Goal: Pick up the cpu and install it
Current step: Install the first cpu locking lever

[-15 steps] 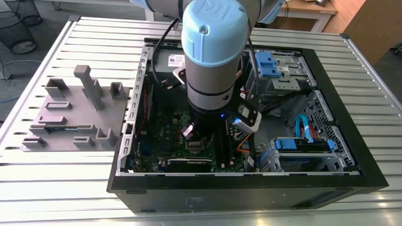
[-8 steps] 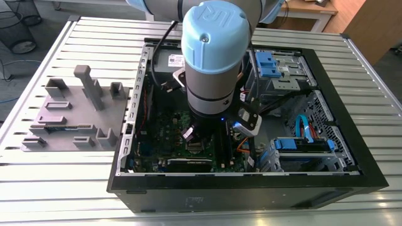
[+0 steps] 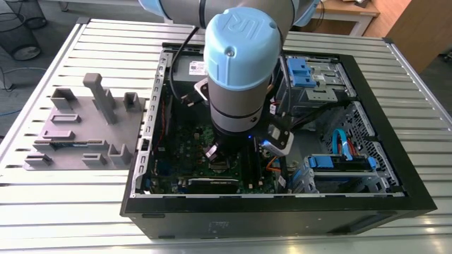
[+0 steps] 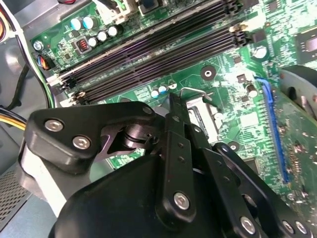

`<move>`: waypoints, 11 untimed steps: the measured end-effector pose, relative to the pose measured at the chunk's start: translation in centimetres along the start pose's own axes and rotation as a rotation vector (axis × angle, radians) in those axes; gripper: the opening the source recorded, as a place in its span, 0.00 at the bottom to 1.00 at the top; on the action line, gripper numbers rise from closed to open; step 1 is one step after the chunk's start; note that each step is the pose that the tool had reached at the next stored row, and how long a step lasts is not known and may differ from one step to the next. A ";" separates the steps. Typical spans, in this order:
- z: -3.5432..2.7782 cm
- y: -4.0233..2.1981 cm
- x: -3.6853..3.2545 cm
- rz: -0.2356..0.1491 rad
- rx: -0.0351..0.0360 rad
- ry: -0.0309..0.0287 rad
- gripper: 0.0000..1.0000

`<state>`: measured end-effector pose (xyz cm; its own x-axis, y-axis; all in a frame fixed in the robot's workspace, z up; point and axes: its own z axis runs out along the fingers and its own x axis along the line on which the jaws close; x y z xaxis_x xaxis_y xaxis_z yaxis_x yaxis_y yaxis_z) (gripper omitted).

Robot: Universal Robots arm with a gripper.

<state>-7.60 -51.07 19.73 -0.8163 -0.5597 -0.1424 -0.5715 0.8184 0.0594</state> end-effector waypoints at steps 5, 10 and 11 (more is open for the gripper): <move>0.24 -0.04 0.05 0.001 -0.0124 -0.0088 0.11; 0.51 -0.15 0.16 0.002 -0.0150 -0.0106 0.11; 0.54 -0.16 0.17 0.002 -0.0154 -0.0108 0.11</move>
<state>-7.60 -51.23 19.17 -0.8163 -0.5570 -0.1529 -0.5715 0.8172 0.0748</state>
